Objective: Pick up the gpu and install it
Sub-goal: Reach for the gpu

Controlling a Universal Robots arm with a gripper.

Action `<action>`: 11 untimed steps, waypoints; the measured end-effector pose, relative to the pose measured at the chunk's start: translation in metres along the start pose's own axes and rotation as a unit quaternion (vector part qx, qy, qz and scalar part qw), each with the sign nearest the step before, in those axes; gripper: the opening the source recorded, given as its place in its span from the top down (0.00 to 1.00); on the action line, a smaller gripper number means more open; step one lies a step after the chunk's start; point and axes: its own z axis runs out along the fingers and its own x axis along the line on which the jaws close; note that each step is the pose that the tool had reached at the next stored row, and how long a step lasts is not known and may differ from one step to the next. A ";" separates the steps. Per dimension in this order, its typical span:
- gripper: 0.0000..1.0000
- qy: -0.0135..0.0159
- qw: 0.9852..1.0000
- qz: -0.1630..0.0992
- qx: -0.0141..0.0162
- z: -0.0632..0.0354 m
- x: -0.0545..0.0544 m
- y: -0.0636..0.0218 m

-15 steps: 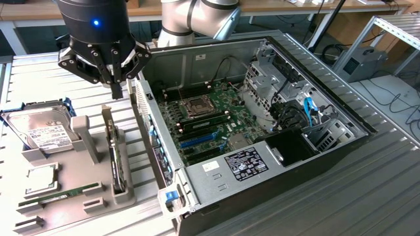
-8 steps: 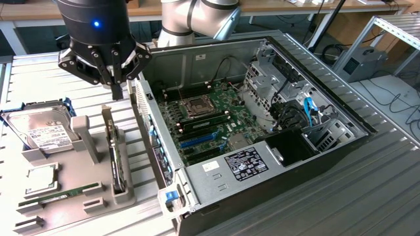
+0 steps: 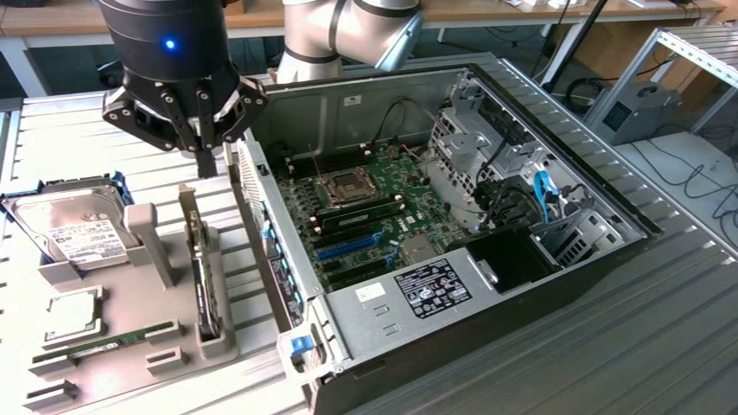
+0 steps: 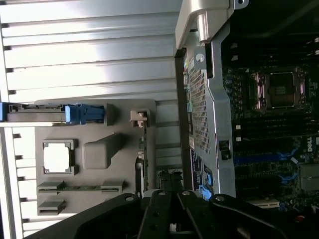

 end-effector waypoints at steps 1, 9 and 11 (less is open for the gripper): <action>0.89 0.000 1.000 0.000 0.000 0.0001 0.000 -0.0003; 0.89 0.000 1.000 0.000 0.000 0.0002 0.000 -0.0020; 0.89 0.000 1.000 0.000 0.000 0.0003 0.000 -0.0023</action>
